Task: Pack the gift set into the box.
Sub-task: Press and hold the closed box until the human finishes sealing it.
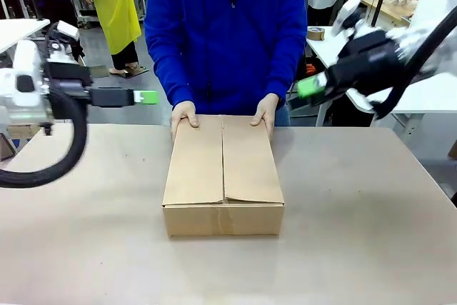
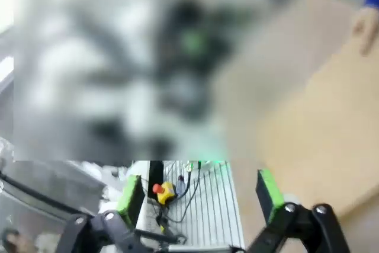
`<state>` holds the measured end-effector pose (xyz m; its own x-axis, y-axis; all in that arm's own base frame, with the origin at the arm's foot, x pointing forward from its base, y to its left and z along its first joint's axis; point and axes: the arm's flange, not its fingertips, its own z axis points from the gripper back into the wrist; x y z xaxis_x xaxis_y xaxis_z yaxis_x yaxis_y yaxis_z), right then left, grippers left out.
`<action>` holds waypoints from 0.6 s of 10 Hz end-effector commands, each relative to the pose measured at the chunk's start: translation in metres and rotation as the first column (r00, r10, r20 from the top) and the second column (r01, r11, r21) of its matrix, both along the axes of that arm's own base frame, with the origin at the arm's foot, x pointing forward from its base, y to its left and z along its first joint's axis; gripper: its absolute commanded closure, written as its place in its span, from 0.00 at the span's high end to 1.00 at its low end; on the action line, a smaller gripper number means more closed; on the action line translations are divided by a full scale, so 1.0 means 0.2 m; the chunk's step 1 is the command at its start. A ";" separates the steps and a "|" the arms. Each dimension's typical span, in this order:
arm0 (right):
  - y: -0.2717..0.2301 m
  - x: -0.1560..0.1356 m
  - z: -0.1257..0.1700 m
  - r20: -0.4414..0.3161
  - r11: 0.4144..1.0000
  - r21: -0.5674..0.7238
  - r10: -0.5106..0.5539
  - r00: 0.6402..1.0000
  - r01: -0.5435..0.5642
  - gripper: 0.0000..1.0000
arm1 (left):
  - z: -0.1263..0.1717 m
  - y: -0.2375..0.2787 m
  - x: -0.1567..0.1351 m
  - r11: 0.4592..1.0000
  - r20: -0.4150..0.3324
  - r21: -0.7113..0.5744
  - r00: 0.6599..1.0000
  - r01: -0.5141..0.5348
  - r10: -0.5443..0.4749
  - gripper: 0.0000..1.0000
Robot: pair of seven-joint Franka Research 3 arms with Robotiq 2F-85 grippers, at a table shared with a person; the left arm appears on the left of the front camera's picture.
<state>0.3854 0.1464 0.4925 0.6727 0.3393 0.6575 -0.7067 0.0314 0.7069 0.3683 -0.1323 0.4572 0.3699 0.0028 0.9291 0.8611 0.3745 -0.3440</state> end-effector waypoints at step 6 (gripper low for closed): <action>0.02 0.01 -0.19 0.084 0.990 0.070 0.112 0.990 -0.118 1.00 | -0.08 -0.06 0.03 0.999 0.187 0.046 0.982 0.011 -0.019 1.00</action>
